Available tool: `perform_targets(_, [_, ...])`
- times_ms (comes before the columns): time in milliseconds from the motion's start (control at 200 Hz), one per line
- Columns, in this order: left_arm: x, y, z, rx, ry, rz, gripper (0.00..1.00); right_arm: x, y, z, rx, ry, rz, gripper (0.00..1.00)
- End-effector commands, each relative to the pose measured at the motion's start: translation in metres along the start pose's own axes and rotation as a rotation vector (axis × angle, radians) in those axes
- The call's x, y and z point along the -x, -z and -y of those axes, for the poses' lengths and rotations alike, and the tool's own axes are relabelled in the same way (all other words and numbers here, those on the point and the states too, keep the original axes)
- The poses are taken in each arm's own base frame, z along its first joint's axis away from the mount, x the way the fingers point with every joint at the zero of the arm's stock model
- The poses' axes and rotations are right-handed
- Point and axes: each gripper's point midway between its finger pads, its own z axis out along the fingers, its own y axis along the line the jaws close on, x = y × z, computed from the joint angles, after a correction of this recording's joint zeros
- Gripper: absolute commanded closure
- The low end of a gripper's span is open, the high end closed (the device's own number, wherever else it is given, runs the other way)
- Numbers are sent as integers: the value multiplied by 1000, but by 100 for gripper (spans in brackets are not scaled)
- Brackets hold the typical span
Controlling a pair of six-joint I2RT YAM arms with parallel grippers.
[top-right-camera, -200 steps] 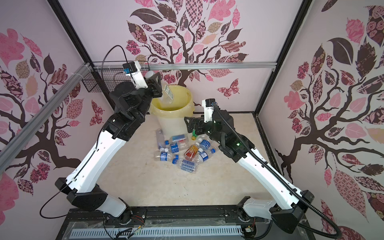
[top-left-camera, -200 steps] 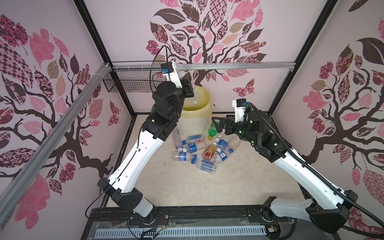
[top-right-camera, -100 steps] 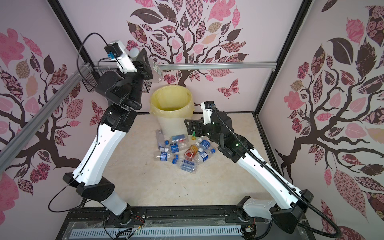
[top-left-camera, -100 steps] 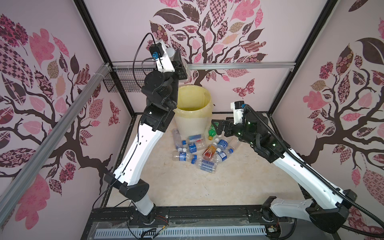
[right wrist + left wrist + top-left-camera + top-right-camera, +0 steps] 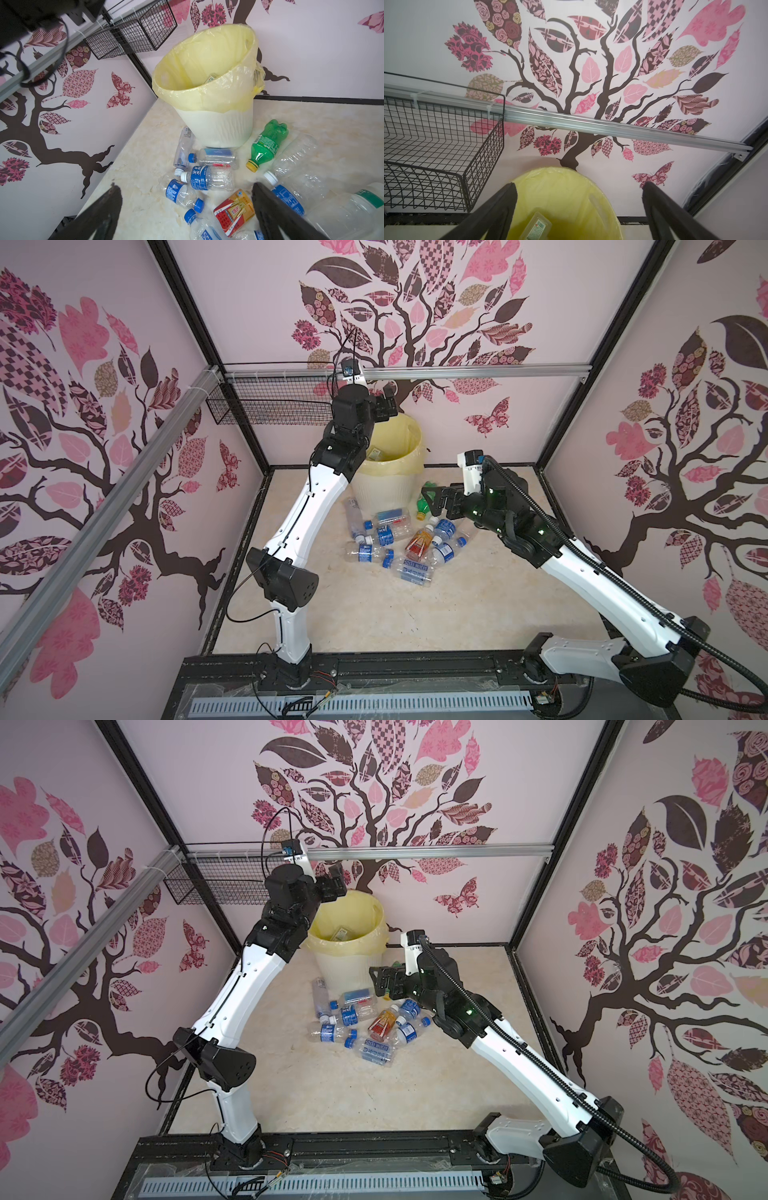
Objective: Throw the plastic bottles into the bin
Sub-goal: 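Carry the bottle over the bin with the left gripper and open it, then lower the left gripper to the pile while the right moves over the pile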
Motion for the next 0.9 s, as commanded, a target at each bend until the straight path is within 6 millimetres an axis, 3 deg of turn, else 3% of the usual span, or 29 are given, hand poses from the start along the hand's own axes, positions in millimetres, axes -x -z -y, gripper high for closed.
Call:
perform_targets(0, [32, 28, 7, -45, 35, 49, 3, 9, 10, -5, 14, -21, 29, 0])
perform_targets(175, [26, 48, 17, -79, 18, 10, 3, 4, 11, 1, -13, -39, 17, 0])
perform_targets(440, [1, 82, 26, -101, -2, -79, 3, -14, 12, 15, -72, -3, -35, 0])
perform_targets(510, [-10, 88, 21, -95, 27, -108, 3, -18, 14, 20, -87, 8, -40, 0])
perform_targets(525, [-22, 87, 19, -86, 25, -134, 3, -20, 14, 21, -92, 12, -44, 0])
perform_targets(630, [-50, 96, 15, -93, 49, -205, 3, -33, 15, 29, -111, 28, -68, 0])
perform_targets(895, [-106, 144, -15, -40, 64, -395, 3, -64, 22, 41, -128, 65, -137, 0])
